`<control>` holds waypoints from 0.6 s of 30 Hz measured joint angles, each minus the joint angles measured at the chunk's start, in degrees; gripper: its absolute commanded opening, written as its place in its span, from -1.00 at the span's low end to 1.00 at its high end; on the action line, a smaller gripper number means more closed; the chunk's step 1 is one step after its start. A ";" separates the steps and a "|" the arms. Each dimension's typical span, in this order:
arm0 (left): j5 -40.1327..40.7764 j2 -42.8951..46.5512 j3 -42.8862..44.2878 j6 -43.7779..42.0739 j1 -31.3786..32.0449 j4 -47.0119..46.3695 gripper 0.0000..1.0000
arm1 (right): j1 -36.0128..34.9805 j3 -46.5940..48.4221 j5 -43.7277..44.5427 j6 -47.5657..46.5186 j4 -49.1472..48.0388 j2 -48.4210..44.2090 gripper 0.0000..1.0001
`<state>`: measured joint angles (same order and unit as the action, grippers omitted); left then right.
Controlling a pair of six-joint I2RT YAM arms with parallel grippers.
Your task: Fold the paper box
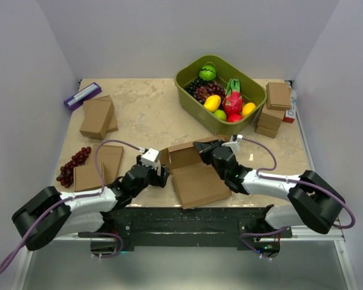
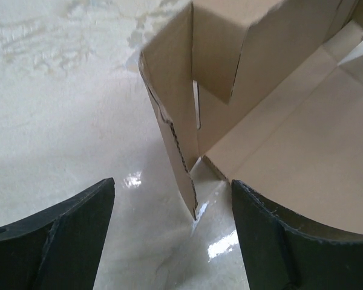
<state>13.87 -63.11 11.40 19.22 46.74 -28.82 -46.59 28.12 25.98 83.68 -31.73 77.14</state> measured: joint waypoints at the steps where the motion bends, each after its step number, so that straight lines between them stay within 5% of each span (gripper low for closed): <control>1: 1.11 -1.38 0.20 0.26 0.68 0.37 0.55 | -0.02 -0.07 0.02 0.00 0.00 -0.09 -1.00; 18: 11.56 -11.26 3.74 2.80 5.51 1.36 0.48 | -0.02 -0.50 0.00 -0.20 0.35 -1.44 -1.00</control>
<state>25.43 -74.37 15.14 22.02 52.25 -27.46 -46.61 27.62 25.98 83.48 -31.38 75.70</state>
